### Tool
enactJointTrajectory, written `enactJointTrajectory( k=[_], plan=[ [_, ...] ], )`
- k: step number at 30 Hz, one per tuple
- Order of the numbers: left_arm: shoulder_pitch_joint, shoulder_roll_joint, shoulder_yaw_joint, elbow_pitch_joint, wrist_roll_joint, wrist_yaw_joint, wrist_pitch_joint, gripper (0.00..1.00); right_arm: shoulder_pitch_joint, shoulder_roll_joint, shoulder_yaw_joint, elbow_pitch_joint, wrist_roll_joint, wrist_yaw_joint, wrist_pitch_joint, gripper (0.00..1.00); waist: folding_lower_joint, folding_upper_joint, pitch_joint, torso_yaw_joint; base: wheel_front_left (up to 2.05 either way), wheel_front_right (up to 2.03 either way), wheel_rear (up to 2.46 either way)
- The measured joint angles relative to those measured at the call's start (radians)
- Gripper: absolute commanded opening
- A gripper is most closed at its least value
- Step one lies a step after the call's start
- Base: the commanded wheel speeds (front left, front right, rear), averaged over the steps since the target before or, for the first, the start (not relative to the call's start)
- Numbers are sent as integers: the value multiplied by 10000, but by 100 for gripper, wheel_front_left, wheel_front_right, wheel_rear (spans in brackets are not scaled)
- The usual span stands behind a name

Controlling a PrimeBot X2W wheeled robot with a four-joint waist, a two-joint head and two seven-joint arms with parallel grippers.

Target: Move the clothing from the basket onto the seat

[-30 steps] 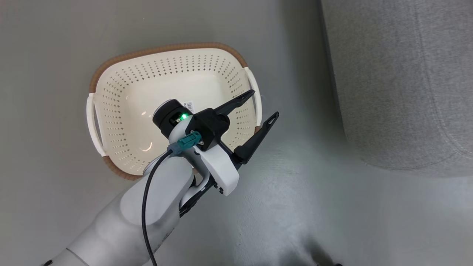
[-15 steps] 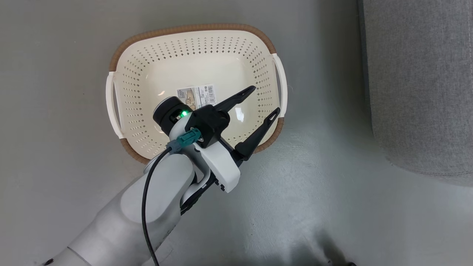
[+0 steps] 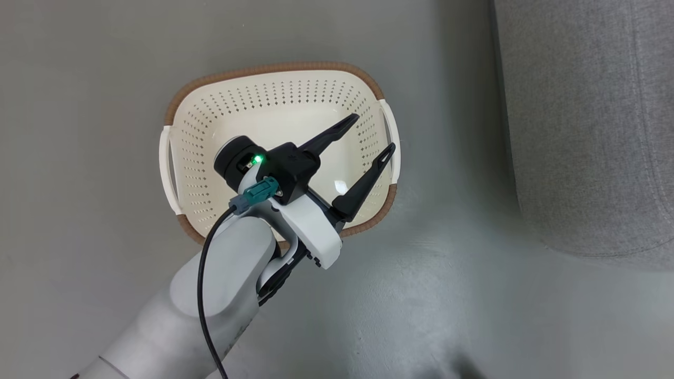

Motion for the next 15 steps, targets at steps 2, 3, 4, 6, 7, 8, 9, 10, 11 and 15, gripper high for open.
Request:
enactJointTrajectory(
  k=[2,3,4,6,7,8,9,10,11,15],
  plan=[
    [127,-4,84,2,0,0,0,100,358,33,255,-234,370,0,0,100,0,0,-160,-9,0,0,0],
    [183,-4,130,2,0,0,0,100,555,46,437,-362,568,0,0,100,0,0,-250,-12,0,0,0],
    [244,-13,184,0,0,0,0,100,739,67,583,-483,765,0,0,100,0,0,-342,-11,0,0,0],
    [346,-36,293,6,0,0,0,100,1122,107,959,-696,1110,0,0,100,0,0,-547,-5,0,0,0],
    [388,-54,374,2,0,0,0,100,1291,127,1124,-779,1300,0,0,100,0,0,-655,2,0,0,0],
    [452,-69,454,-2,0,0,0,100,1477,150,1321,-874,1417,0,0,100,0,0,-772,11,0,0,0],
    [517,-77,508,0,2,0,0,100,1657,167,1476,-968,1567,0,0,100,0,0,-890,24,0,0,0],
    [589,-90,566,0,2,0,0,100,1823,180,1613,-1049,1755,0,0,100,0,0,-1012,41,0,0,0],
    [684,-105,660,2,2,0,0,100,2015,167,1845,-1118,1847,0,0,100,0,0,-1142,62,0,0,0],
    [1033,-180,1016,25,79,0,0,100,2674,190,2403,-1419,2276,0,0,100,0,0,-1671,173,0,0,0]
  ],
)
